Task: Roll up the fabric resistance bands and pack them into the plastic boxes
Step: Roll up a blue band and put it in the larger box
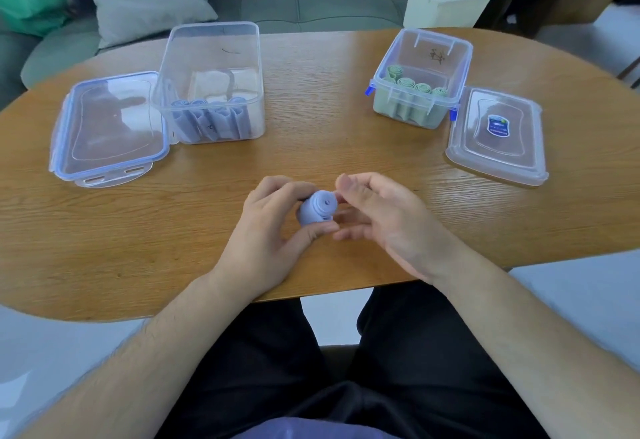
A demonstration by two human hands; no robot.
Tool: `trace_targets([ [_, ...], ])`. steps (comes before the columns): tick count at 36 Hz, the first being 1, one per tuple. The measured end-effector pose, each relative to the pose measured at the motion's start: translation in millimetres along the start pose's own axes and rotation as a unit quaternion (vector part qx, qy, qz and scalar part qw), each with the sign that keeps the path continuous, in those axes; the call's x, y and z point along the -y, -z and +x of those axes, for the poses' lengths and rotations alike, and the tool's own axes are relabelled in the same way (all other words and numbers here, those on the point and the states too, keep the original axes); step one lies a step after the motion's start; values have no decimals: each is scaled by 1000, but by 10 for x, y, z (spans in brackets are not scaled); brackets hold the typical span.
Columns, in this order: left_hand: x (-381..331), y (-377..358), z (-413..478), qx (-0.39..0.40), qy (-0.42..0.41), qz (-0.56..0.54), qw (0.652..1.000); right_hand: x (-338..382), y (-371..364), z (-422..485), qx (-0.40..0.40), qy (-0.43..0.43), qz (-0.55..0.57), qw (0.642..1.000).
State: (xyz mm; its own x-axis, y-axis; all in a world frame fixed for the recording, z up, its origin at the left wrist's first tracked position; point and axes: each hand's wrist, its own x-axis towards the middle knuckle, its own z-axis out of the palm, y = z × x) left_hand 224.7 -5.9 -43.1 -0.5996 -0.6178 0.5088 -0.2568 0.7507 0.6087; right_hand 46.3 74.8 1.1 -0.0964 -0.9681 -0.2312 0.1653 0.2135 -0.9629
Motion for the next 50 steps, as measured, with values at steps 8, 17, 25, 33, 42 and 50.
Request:
trace_targets([
  [8,-74,-45,0,-23,5,-24,999,87,-85,-96,30,-51,138,989],
  [17,-140,-31,0,-26,11,-58,998,103,-135,-132,38,-45,155,986],
  [25,-149,-26,5,-26,-1,-65,998,70,-157,-100,43,-26,160,986],
  [33,-162,0,18,-13,3,-48,999,29,-224,-60,22,-3,108,994],
  [42,-128,142,107,64,44,-12,997,-105,-88,-79,-44,167,-247,954],
  [50,-163,140,63,83,151,-179,969,-130,-135,-40,-80,138,-184,970],
])
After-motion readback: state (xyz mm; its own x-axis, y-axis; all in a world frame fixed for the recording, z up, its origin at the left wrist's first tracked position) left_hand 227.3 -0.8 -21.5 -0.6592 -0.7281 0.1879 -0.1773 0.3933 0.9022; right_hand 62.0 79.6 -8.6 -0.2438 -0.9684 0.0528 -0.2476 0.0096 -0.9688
